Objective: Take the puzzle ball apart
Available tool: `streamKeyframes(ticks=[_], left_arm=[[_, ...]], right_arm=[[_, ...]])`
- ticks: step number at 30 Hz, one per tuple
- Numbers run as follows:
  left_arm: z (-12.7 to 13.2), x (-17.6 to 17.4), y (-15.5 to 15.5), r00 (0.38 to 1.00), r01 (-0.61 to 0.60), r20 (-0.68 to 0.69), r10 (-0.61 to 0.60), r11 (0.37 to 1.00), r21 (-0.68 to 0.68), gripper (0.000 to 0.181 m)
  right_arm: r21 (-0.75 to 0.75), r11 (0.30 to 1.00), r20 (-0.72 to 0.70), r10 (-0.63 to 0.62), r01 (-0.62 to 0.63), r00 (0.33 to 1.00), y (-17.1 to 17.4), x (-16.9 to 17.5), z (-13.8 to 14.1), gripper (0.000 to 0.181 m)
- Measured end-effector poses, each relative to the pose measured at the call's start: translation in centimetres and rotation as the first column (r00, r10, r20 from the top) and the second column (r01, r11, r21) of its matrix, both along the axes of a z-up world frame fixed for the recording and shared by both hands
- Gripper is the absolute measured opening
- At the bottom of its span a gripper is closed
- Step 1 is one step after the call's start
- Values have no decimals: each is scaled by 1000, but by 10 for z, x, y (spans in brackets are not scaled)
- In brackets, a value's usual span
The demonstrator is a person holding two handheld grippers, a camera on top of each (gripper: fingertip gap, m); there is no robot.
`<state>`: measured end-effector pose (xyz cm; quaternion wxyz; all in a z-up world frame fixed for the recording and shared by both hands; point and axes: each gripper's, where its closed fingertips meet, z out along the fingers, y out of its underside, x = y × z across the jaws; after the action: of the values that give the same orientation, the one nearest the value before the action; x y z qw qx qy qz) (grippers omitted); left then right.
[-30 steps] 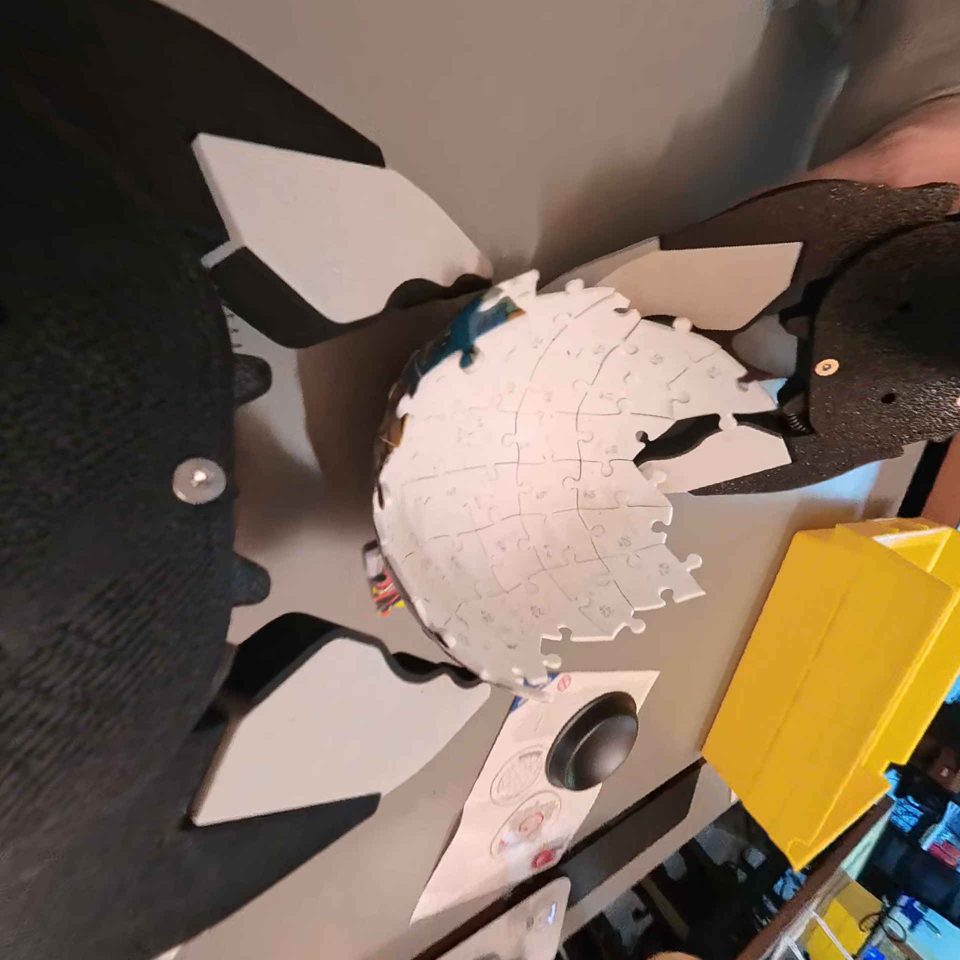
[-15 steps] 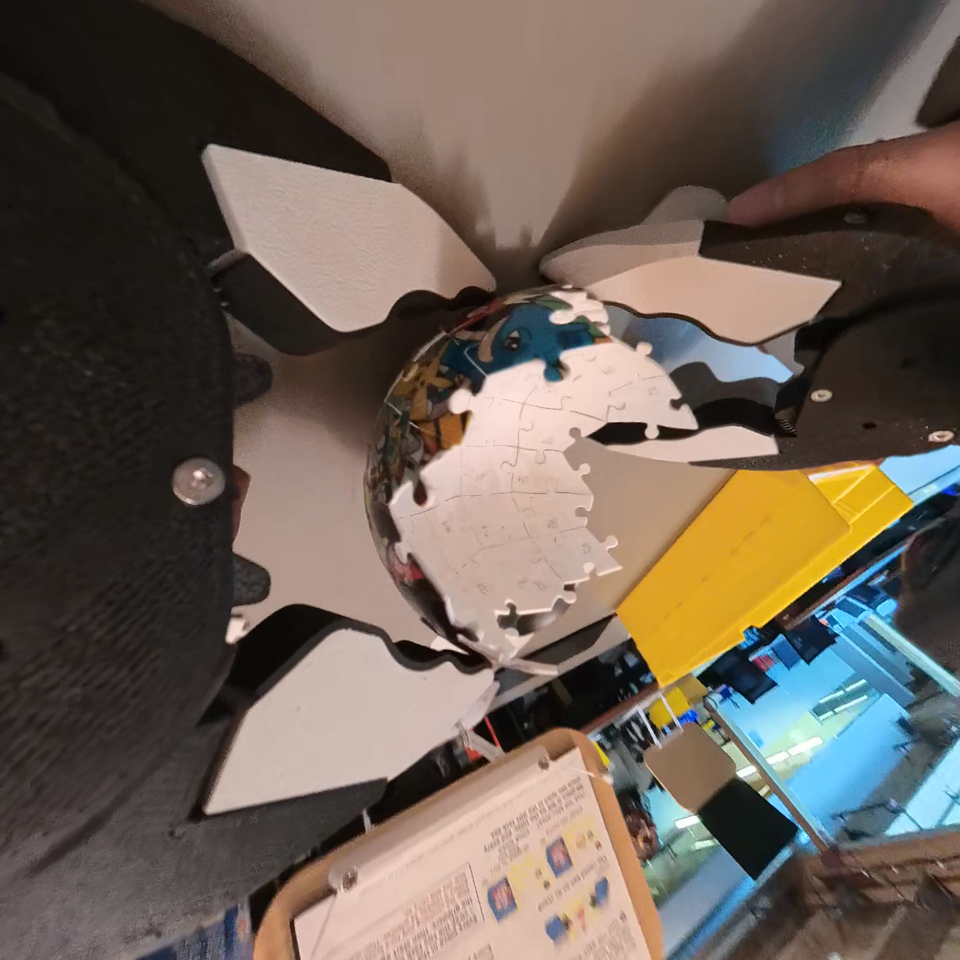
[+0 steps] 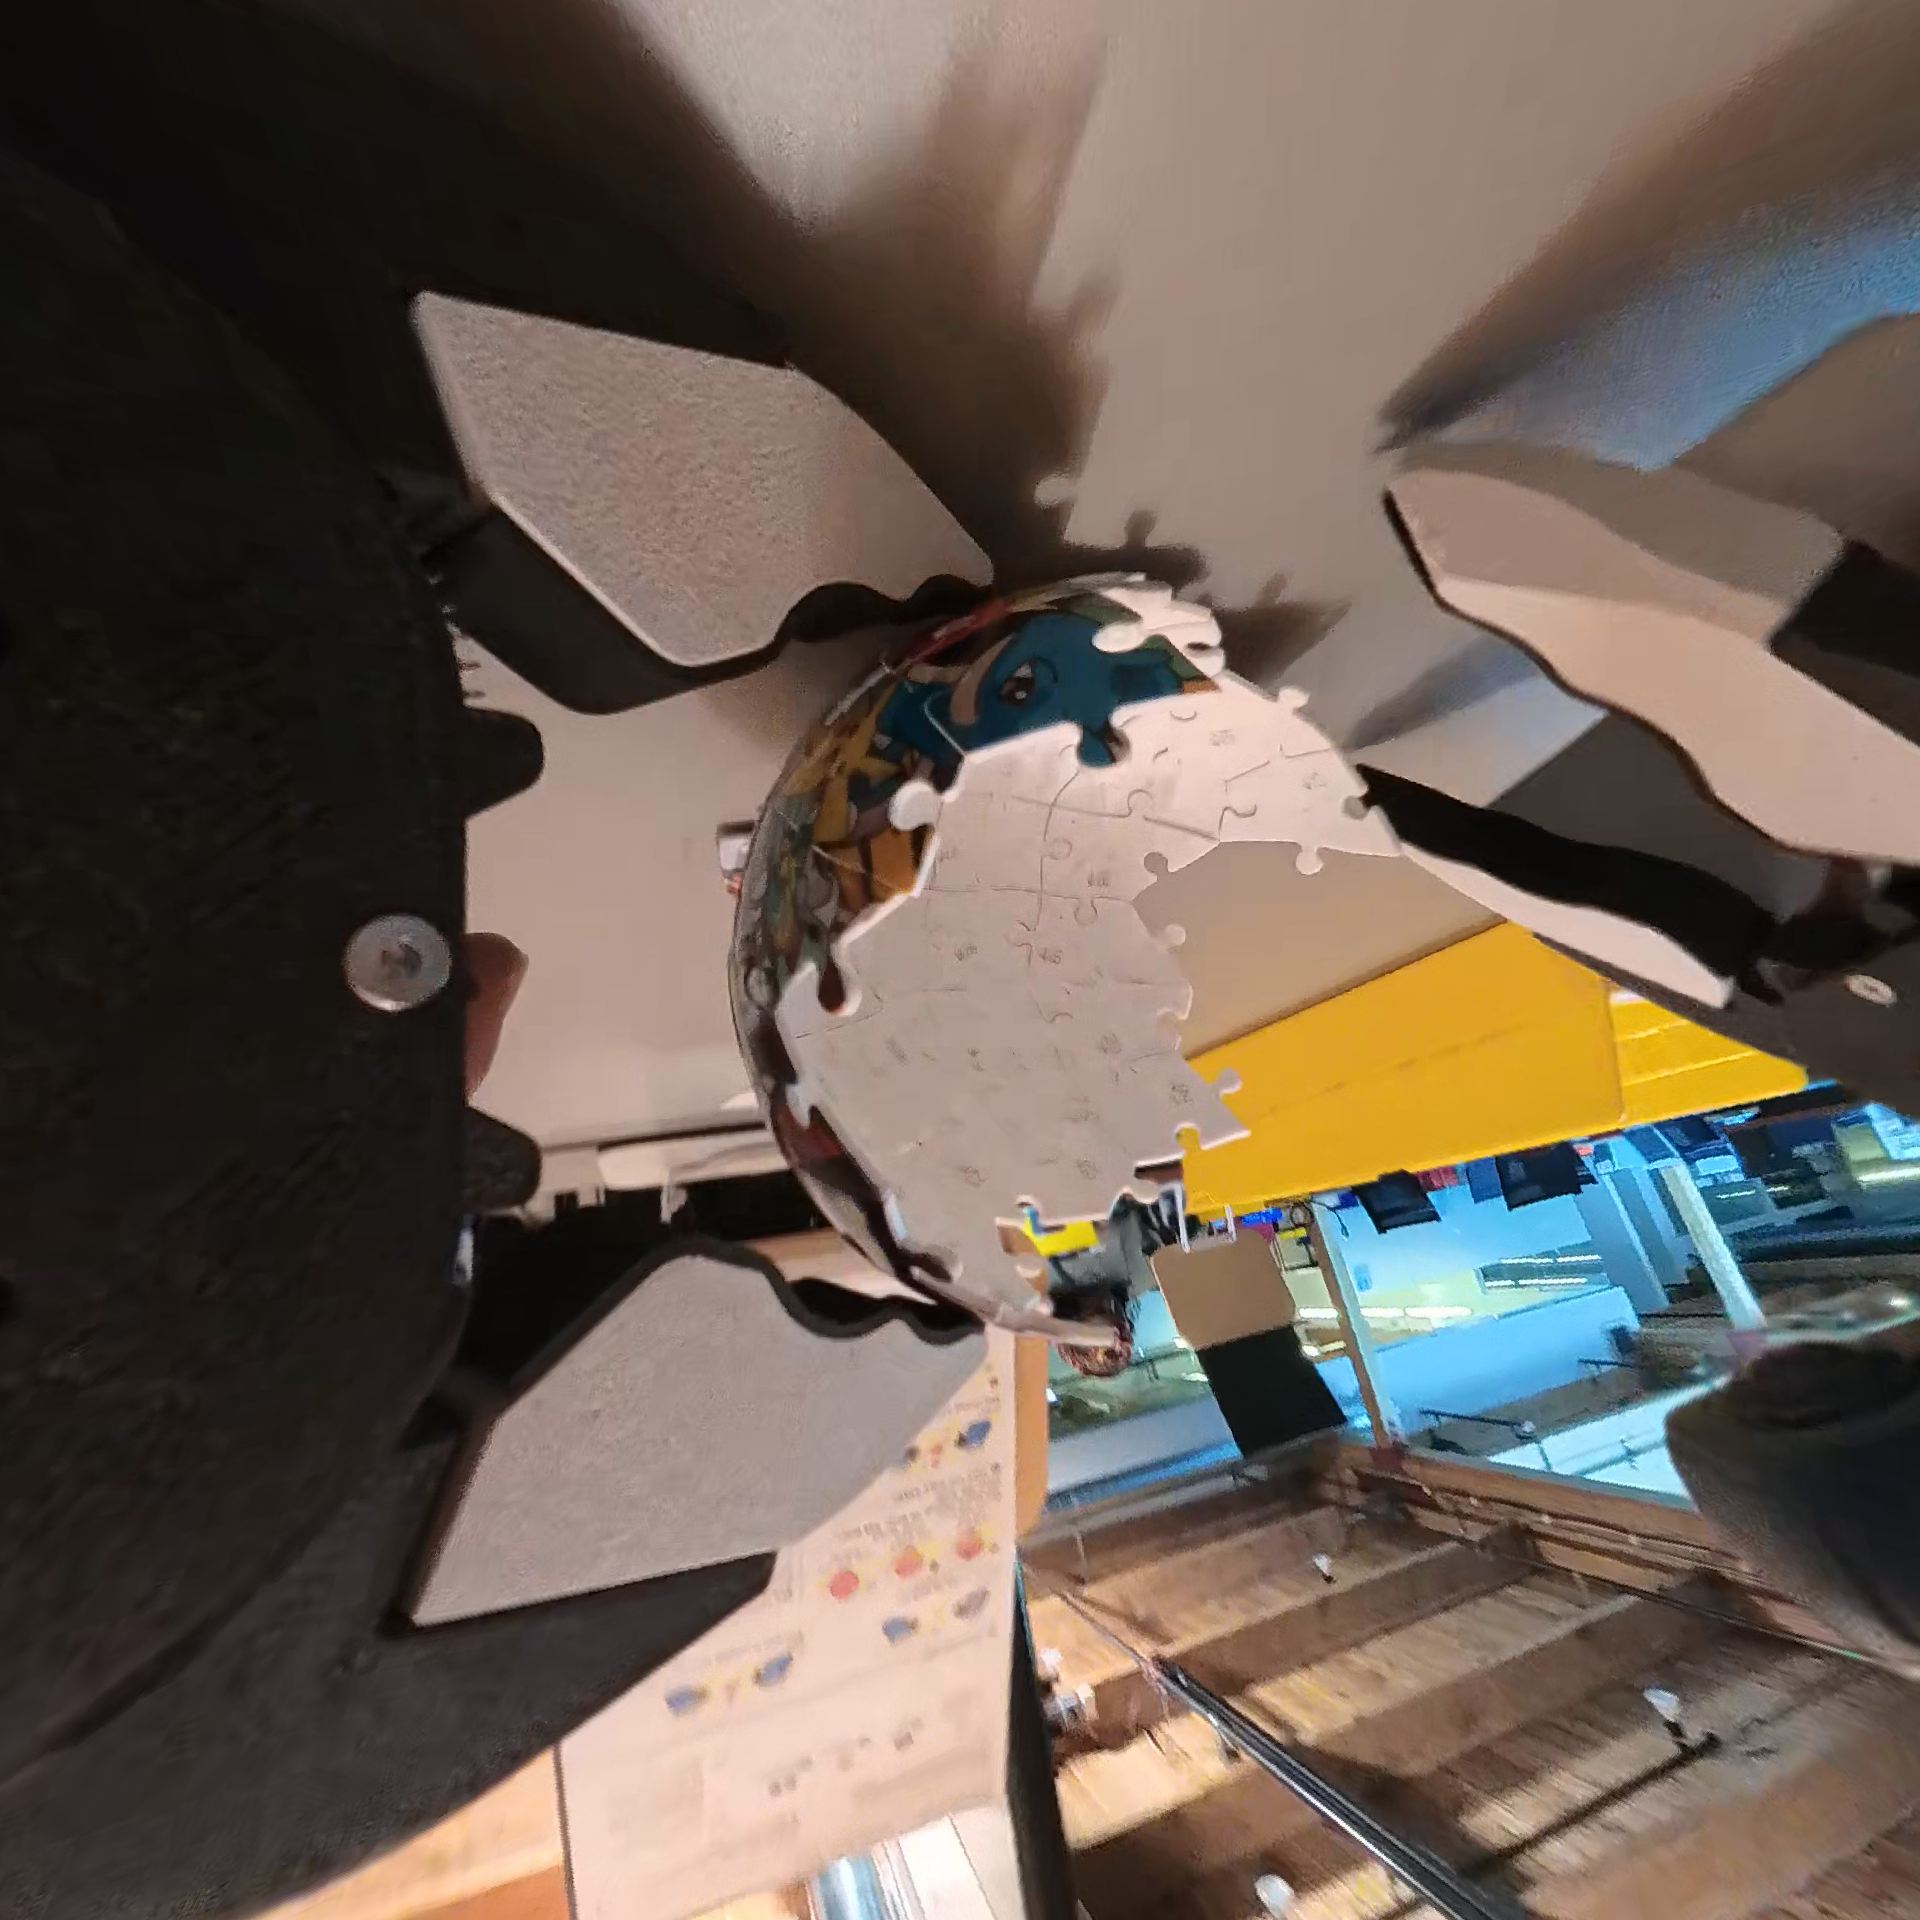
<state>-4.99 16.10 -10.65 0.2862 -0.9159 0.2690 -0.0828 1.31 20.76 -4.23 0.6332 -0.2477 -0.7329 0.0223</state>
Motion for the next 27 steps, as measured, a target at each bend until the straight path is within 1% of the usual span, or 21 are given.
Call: streamKeyframes(ticks=[3,6,8,9,12,14,17,21,27], left_arm=[[11,-6,-5,994,-72,82,70,997,23,97],[24,-16,-4,965,-213,170,202,976,53,96],[34,-20,2,915,-342,252,316,937,67,95],[37,-20,4,891,-395,275,362,915,77,98],[45,-28,13,826,-546,262,500,825,145,98],[43,-34,15,777,-623,239,582,765,162,99],[33,-38,18,738,-672,218,638,723,159,101],[20,-45,16,710,-704,165,685,697,137,103],[13,-43,22,732,-680,98,674,716,155,103]], right_arm=[[99,995,17,-9,7,1000,-4,-2,1,122],[177,984,28,-9,4,1000,-8,-3,2,122],[205,979,32,-12,5,999,-9,-5,2,122],[215,976,35,-17,9,999,-9,-5,2,122],[269,963,46,-34,21,998,-10,-8,3,122],[305,952,52,-38,20,998,-12,-10,3,122],[327,945,68,-49,24,996,-15,-13,4,122],[344,939,104,-69,29,992,-20,-18,3,121],[332,943,113,-80,38,990,-21,-20,3,121]])
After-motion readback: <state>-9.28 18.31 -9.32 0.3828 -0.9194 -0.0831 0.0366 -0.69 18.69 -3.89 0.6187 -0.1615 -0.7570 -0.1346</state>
